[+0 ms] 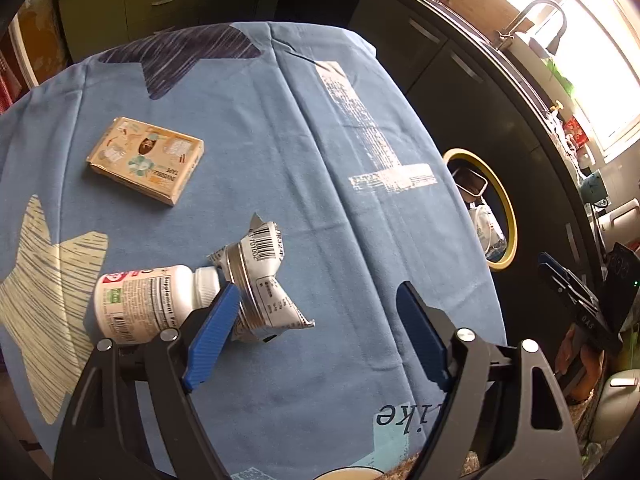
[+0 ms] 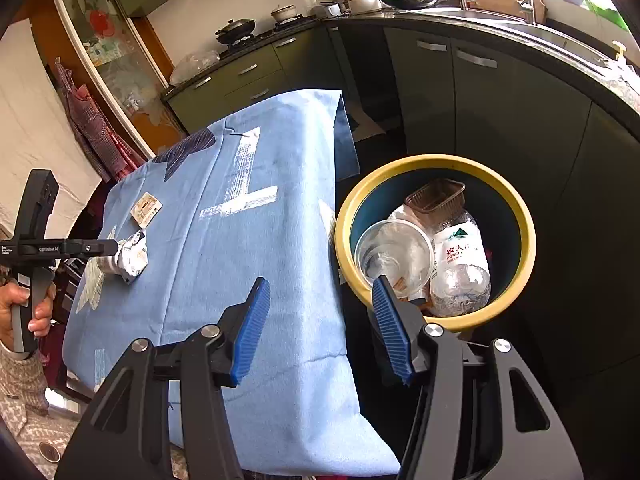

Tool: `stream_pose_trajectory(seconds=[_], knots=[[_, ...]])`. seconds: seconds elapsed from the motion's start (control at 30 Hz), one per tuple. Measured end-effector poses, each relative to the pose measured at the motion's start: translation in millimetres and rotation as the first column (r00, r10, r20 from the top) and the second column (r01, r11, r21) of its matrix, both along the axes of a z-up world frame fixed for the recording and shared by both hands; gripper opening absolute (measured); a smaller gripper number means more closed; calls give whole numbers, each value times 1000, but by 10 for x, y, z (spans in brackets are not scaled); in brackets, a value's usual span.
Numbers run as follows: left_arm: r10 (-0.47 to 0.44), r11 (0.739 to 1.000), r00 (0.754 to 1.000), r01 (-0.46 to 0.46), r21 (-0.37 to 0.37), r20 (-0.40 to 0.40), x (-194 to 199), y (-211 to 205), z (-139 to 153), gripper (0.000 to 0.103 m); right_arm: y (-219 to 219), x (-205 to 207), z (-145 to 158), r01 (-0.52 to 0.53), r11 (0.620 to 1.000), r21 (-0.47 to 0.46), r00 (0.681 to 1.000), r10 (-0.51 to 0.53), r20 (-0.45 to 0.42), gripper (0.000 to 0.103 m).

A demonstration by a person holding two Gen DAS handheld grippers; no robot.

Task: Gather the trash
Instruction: 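Grasp the crumpled silver wrapper with the left gripper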

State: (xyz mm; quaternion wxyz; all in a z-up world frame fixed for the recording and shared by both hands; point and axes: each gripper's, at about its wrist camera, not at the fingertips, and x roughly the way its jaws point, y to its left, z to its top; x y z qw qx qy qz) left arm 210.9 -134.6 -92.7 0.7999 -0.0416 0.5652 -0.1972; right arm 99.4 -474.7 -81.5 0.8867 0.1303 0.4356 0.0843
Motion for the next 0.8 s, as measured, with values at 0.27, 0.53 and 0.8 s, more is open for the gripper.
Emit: stream_pose_trajectory(seconds=[0.27, 0.53, 0.8], knots=[[-3, 999, 999, 5, 51, -51, 62, -46, -96, 76, -45, -18, -18, 5, 1000, 11, 1000, -5, 3, 54], [-6, 996, 993, 16, 86, -119, 110, -121, -247, 76, -67, -30, -5, -2, 1000, 17, 1000, 2, 8, 54], [5, 992, 990, 13, 125, -142, 283, -141, -395, 54, -80, -49, -41, 0, 1000, 21, 1000, 0, 2, 54]])
